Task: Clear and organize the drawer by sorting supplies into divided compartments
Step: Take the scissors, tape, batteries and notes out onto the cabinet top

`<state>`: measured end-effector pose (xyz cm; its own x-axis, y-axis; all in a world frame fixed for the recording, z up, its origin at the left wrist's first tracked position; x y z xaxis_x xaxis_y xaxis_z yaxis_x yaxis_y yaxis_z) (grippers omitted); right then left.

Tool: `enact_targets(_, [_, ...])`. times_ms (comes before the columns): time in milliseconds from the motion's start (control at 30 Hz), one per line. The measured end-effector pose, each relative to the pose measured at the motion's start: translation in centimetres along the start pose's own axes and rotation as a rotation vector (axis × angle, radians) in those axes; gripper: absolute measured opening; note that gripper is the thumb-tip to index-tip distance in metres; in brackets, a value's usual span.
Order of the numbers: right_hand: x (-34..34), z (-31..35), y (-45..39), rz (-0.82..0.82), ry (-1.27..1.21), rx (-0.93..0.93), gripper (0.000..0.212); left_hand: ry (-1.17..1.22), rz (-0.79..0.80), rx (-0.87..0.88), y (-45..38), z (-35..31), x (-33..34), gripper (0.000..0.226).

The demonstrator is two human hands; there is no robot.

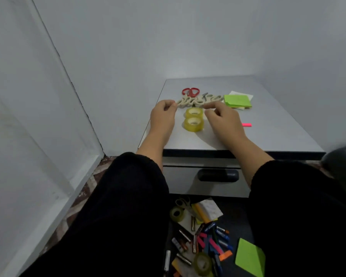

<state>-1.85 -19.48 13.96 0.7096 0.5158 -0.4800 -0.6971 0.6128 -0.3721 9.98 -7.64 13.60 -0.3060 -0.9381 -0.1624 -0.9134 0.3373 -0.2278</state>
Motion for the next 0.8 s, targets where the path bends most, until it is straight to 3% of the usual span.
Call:
enact_targets(200, [-1.1,0.1,5.2,-0.140,-0.155,-0.165,0.021,0.065,0.001,0.036,4.9,-0.7,-0.6,0.020])
enact_targets(333, [-1.8,-2.6,11.6,-0.203,-0.054,-0.317,0.019,0.161,-0.071,0.225,10.3,-0.8,-1.0,0.014])
enact_targets(400, [-1.9,-5.1,14.5,-0.140,-0.025,-0.218,0.017,0.114,-0.068,0.283,13.9,0.9,-0.7,0.018])
enact_targets(467, [-1.7,-8.2,17.2,-0.037,0.033,0.002,0.017,0.041,-0.010,0.229,17.1,4.0,-0.1,0.022])
enact_targets(567, [-1.1,-13.2,20.8,0.112,0.154,0.296,0.019,-0.205,0.156,0.045,19.9,9.8,0.7,0.016])
enact_targets(667, [-0.4,-17.3,24.4,0.373,0.389,0.536,0.022,-0.533,0.496,-0.164,22.0,14.9,1.3,0.017])
enact_targets(800, [0.5,-20.1,28.4,0.766,0.666,0.653,0.026,-0.923,0.945,-0.266,25.4,18.3,1.4,0.013])
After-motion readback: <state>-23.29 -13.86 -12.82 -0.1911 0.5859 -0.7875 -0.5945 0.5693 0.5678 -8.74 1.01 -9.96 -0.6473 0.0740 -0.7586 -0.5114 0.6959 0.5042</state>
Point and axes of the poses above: each hand's wrist, its own y-axis away from the middle knuckle, its own x-axis out of the palm, z = x × y, the point moved 2 cm from there along -y, towards the middle knuckle
